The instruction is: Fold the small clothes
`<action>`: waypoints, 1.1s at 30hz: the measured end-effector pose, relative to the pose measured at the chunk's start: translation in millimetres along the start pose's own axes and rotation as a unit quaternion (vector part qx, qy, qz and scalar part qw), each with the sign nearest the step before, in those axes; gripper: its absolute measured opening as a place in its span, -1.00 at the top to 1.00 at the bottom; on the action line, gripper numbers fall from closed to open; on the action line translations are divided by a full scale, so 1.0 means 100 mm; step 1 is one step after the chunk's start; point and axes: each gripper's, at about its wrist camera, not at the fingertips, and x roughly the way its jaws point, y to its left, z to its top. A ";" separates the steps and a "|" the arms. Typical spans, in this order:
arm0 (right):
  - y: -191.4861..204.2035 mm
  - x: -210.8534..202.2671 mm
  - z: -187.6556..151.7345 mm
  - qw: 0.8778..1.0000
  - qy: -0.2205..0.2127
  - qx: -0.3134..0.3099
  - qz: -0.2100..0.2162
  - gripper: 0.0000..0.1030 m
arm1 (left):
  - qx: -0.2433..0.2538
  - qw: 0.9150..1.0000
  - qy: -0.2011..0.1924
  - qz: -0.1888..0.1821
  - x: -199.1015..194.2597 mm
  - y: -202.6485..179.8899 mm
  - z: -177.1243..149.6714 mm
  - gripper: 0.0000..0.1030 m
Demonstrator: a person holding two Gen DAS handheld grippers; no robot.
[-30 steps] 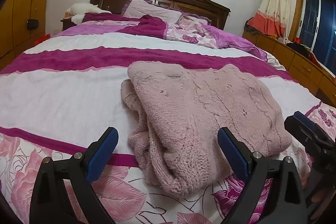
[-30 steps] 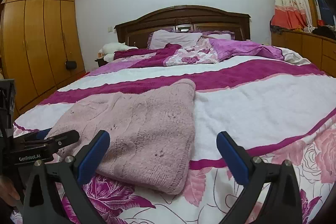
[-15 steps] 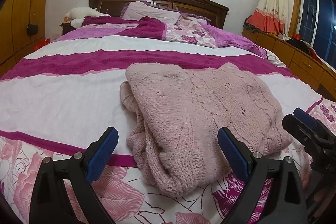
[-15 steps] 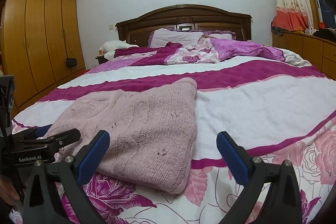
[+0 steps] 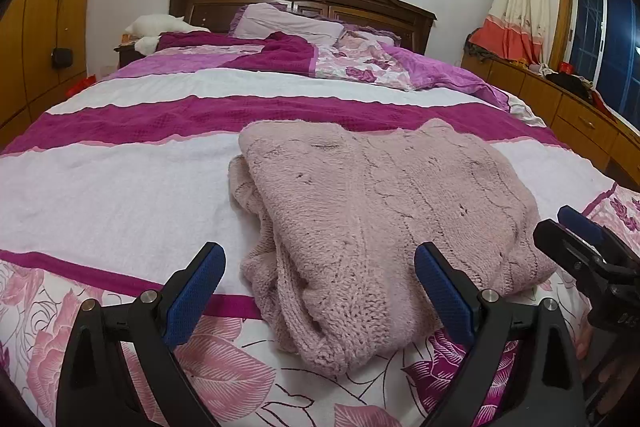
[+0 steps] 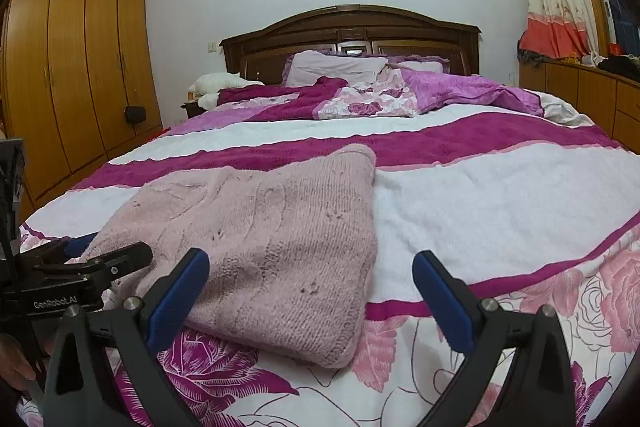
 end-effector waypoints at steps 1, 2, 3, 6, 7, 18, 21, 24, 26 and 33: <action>0.00 0.01 0.01 1.000 0.001 0.000 0.000 -1.00 | 0.000 1.000 0.000 0.000 0.00 0.00 0.00 -0.49; 0.00 0.01 0.01 1.000 0.001 0.000 0.000 -1.00 | 0.000 1.000 0.001 0.001 0.00 0.00 0.00 -0.49; 0.00 0.01 0.00 1.000 0.002 0.000 0.000 -1.00 | 0.000 1.000 0.001 0.001 0.00 0.00 0.00 -0.49; -0.01 0.01 0.00 1.000 0.002 0.000 0.000 -1.00 | 0.000 1.000 0.001 0.001 0.00 0.00 0.00 -0.49; -0.01 0.01 0.00 1.000 0.002 0.000 0.000 -1.00 | 0.000 1.000 0.001 0.001 0.00 0.00 0.00 -0.49; -0.01 0.01 0.00 1.000 0.004 -0.001 0.000 -1.00 | 0.001 1.000 0.002 0.001 0.01 -0.01 0.00 -0.49; -0.01 0.01 0.00 1.000 0.004 -0.001 0.000 -1.00 | 0.002 1.000 0.004 0.002 0.02 -0.01 -0.01 -0.49; -0.01 0.02 -0.01 1.000 0.009 -0.002 -0.002 -1.00 | 0.003 1.000 0.005 0.002 0.03 -0.01 -0.01 -0.49; -0.02 0.03 -0.01 1.000 0.010 -0.003 -0.002 -1.00 | 0.003 1.000 0.005 0.001 0.04 -0.01 -0.01 -0.49; -0.03 0.04 -0.02 1.000 0.009 -0.004 -0.001 -1.00 | 0.004 1.000 0.003 0.001 0.03 0.00 -0.02 -0.49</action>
